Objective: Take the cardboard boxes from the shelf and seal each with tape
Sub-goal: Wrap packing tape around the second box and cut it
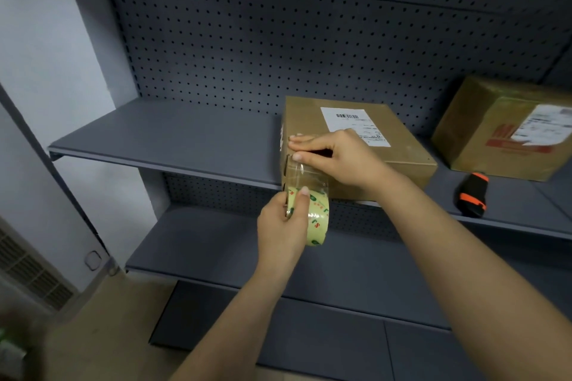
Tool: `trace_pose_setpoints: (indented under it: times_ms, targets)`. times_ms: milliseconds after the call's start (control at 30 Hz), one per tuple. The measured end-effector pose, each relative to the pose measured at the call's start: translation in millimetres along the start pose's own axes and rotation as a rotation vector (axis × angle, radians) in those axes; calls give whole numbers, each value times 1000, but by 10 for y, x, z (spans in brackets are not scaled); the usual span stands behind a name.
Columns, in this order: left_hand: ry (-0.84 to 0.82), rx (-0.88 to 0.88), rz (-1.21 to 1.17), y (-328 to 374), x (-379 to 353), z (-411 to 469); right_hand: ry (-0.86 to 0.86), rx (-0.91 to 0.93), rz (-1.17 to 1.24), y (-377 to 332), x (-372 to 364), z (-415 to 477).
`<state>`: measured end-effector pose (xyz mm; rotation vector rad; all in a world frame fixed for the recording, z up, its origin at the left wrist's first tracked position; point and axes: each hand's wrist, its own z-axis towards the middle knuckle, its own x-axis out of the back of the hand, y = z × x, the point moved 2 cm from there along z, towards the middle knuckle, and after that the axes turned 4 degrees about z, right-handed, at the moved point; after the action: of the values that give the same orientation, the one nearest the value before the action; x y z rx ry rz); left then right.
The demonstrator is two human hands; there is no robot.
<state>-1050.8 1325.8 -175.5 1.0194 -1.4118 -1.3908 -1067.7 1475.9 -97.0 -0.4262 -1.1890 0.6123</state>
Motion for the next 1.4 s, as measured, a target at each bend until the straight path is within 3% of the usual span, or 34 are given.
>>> trace_pose_setpoints:
  times_ms: [133, 400, 667, 1000, 1200, 1400]
  targets:
    - [-23, 8, 23, -18, 17, 22, 22, 25, -16, 78, -20, 33]
    - [99, -95, 126, -14, -29, 9, 32, 200, -111, 184, -41, 57]
    - [74, -71, 68, -57, -73, 103, 281, 505, -378, 323, -170, 30]
    - [57, -66, 91, -6, 8, 319, 356, 506, -407, 405, -228, 133]
    - [41, -70, 101, 5, 19, 336, 167, 420, -335, 374, -110, 143]
    - [26, -59, 116, 39, 20, 355, 201, 401, -361, 353, -150, 149]
